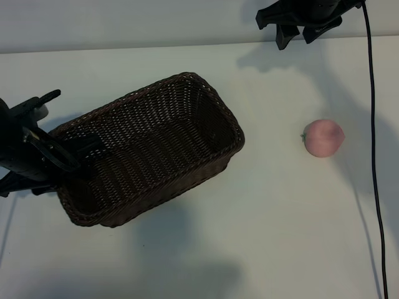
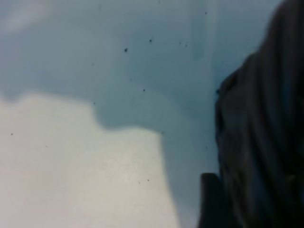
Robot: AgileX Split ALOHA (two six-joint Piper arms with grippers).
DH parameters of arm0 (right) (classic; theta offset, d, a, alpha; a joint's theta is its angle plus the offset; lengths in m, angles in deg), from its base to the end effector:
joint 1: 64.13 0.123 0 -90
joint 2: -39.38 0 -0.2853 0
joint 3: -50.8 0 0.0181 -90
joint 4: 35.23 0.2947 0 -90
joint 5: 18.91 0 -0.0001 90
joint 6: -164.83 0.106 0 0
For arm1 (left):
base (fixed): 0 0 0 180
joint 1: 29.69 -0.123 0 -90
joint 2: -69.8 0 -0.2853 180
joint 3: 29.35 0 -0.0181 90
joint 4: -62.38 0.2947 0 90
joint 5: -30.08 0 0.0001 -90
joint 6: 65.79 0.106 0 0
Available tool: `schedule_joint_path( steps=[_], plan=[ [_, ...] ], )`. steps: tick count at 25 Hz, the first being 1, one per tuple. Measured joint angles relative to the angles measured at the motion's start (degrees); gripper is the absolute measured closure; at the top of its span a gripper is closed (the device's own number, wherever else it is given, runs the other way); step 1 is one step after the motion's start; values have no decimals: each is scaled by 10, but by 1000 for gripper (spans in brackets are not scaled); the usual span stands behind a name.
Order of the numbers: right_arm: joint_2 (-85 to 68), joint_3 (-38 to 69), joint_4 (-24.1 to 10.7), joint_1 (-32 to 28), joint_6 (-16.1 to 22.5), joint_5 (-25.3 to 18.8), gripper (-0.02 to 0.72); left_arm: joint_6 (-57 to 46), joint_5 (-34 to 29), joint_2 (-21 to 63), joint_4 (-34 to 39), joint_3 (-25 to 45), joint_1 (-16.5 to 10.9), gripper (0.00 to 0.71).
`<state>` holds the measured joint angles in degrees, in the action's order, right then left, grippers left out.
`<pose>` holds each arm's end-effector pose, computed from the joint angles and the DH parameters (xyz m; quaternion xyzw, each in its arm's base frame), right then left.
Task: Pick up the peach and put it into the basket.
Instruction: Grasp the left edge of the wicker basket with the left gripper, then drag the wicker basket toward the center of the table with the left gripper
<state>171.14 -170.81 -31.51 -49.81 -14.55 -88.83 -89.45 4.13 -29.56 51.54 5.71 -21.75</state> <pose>0.5030 0.1351 0.2537 -0.1117 0.9780 0.0542 0.1673 0.3015 -0.0509 0.1119 -0.2101 0.9613 -0.0993 0.1483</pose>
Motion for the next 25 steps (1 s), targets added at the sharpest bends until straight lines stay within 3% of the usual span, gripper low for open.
schedule_joint_path(
  steps=[5, 14, 21, 25],
  plan=[
    [0, 0, 0, 0, 0, 0, 210, 7, 4, 0, -5, 2, 0, 510],
    [0, 0, 1, 0, 0, 0, 210, 55, 11, 0, -31, 2, 0, 513],
    [0, 0, 1, 0, 0, 0, 210, 215, 11, 0, -165, 2, 0, 523],
    [0, 0, 1, 0, 0, 0, 210, 280, -13, -1, -200, -6, 0, 524]
  ],
)
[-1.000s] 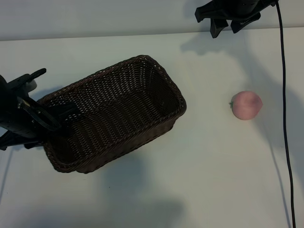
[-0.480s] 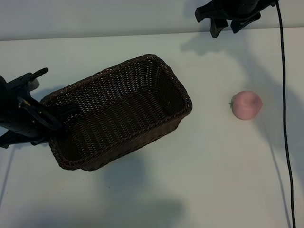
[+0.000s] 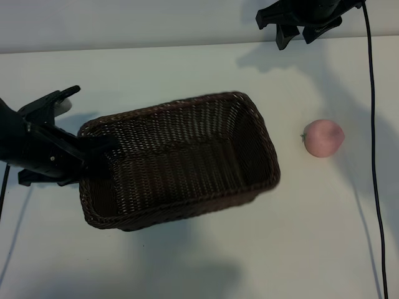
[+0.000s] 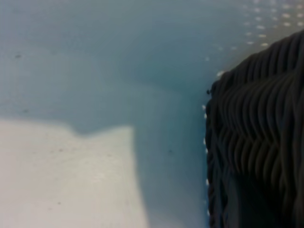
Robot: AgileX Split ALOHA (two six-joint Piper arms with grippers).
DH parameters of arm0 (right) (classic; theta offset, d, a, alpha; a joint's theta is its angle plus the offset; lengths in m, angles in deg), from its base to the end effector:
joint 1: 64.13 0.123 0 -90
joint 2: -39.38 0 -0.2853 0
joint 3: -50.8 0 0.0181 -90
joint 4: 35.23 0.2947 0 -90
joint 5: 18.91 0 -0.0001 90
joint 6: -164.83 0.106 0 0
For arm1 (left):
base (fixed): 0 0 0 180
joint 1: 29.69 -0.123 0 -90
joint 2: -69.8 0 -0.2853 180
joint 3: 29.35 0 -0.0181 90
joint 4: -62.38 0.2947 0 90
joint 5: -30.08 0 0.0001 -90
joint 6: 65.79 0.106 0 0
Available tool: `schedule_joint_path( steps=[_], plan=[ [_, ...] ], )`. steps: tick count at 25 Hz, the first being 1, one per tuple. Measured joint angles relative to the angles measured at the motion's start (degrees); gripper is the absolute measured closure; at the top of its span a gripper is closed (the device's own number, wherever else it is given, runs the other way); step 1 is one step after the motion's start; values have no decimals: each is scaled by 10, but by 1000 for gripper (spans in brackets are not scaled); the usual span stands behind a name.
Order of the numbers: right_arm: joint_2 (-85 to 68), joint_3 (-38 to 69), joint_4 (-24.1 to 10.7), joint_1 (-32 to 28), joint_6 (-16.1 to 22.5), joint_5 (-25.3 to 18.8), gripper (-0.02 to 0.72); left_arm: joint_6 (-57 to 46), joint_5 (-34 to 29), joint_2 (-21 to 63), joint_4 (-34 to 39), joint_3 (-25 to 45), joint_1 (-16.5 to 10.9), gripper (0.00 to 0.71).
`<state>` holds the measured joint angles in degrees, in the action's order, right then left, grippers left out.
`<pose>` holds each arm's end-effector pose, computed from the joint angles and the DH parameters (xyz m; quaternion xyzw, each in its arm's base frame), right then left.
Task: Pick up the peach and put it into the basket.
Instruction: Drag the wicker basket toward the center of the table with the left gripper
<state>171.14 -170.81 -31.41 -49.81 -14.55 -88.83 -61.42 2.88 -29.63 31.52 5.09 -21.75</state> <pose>0.5030 0.1352 0.2537 -0.1116 0.9780 0.0550 0.1672 0.3044 -0.0676 0.1179 -0.1102 0.9682 -0.1637 0.1535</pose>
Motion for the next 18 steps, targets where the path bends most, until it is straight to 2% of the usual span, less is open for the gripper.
schedule_joint_path(
  steps=[7, 16, 18],
  plan=[
    [0, 0, 3, 0, 0, 0, 210, 29, -61, -2, 27, -78, 0, 524],
    [0, 0, 4, 0, 0, 0, 210, 29, -88, -2, 48, -154, -1, 524],
    [0, 0, 5, 0, 0, 0, 210, 29, -97, -2, 51, -166, -8, 524]
  ],
)
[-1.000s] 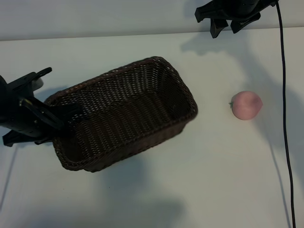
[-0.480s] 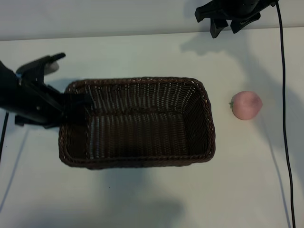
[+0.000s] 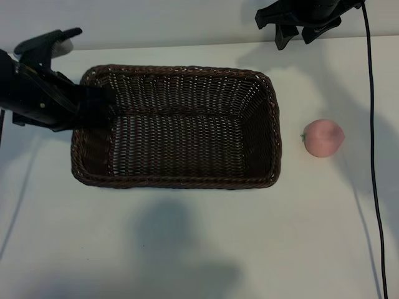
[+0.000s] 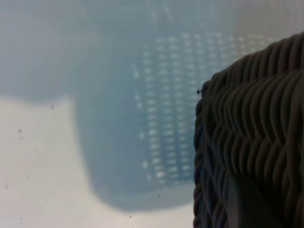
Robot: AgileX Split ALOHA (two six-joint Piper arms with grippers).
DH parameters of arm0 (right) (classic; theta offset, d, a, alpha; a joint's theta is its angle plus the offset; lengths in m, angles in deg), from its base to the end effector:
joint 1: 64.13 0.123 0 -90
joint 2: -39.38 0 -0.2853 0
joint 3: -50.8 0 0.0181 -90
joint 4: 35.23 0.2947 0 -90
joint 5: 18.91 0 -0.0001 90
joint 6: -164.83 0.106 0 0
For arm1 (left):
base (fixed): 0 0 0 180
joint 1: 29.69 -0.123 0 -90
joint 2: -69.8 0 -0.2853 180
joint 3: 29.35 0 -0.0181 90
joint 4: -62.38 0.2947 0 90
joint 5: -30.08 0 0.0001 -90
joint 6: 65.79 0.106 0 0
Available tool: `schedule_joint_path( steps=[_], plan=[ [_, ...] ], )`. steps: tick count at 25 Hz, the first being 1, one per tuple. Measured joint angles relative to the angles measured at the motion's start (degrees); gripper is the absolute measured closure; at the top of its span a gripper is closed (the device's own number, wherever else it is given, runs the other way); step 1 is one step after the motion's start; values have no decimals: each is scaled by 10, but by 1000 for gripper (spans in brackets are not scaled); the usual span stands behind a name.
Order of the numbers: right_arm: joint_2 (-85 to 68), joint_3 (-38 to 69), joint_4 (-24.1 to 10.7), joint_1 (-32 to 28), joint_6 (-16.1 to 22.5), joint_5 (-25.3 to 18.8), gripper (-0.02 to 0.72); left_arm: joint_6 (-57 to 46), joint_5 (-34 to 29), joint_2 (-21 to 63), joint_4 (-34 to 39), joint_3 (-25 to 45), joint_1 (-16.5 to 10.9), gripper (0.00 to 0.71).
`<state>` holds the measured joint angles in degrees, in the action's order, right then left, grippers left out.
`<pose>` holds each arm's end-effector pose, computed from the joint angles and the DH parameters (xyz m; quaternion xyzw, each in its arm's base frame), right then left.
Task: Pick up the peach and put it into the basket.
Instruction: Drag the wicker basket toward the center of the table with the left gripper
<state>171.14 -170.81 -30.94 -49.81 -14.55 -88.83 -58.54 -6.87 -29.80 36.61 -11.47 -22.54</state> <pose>0.5028 0.1360 0.2537 -0.1109 0.9780 0.0590 0.1667 0.3597 -0.0731 0.1943 -0.0238 0.9612 -0.1700 0.2159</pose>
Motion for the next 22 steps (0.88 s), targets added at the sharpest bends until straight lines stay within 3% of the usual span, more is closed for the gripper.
schedule_joint_path(
  steps=[10, 22],
  plan=[
    [0, 0, 2, 0, -1, 0, 210, 6, -9, -52, -1, -33, -12, 524],
    [0, 0, 2, 0, -2, 0, 210, 106, 16, -153, -121, -51, -9, 524]
  ],
)
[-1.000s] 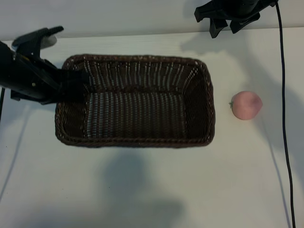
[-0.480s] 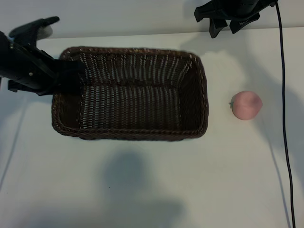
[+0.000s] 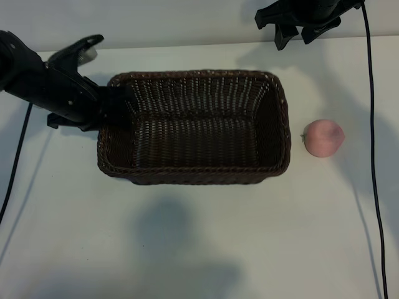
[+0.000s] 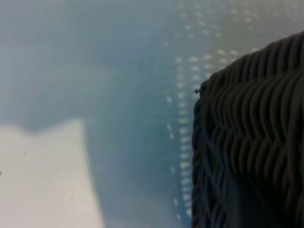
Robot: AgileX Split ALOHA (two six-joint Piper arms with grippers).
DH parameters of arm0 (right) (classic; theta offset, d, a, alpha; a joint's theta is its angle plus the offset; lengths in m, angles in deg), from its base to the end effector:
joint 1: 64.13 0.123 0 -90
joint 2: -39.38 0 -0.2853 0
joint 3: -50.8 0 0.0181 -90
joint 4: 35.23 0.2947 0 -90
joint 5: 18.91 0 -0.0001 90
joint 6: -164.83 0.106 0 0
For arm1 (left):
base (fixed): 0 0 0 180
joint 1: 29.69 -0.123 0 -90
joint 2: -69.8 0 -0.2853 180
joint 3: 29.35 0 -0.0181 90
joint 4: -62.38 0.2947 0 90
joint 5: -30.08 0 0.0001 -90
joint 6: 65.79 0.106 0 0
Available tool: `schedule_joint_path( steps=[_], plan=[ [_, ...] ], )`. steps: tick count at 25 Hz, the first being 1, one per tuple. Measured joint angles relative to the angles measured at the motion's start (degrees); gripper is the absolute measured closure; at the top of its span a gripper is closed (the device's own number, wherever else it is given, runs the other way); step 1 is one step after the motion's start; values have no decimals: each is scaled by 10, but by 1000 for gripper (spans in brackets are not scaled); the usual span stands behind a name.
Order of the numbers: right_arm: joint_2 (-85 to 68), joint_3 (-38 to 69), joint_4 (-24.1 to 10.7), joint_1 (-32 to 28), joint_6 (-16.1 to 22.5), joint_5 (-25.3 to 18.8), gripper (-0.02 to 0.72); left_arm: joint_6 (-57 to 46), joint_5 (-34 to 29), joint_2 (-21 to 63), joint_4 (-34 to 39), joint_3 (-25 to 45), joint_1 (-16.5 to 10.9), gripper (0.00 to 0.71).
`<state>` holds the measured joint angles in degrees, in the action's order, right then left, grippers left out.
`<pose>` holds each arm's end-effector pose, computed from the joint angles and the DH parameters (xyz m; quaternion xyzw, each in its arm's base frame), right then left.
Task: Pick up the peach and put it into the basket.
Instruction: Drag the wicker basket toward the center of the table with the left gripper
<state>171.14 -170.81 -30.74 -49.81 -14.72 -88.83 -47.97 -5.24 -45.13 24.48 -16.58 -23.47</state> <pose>0.5027 0.1364 0.2538 -0.1120 0.9778 0.0605 0.1665 0.3968 -0.0812 0.1247 -0.0344 0.9637 -0.2095 0.1616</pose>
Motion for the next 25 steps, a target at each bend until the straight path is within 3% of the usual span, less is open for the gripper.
schedule_joint_path(
  steps=[14, 16, 21, 23, 25],
  plan=[
    [0, 0, 0, 0, 0, 0, 210, 24, 6, -35, -17, -2, 0, 519],
    [0, 0, 0, 0, 0, 0, 210, 25, 6, -35, -18, -2, 0, 469],
    [0, 0, 0, 0, 0, 0, 210, 26, 2, -29, -17, -2, 1, 172],
    [0, 0, 0, 0, 0, 0, 210, 24, 2, -14, -17, -2, 1, 95],
    [0, 0, 0, 0, 0, 0, 210, 23, 2, 6, -16, -2, 1, 64]
  ],
)
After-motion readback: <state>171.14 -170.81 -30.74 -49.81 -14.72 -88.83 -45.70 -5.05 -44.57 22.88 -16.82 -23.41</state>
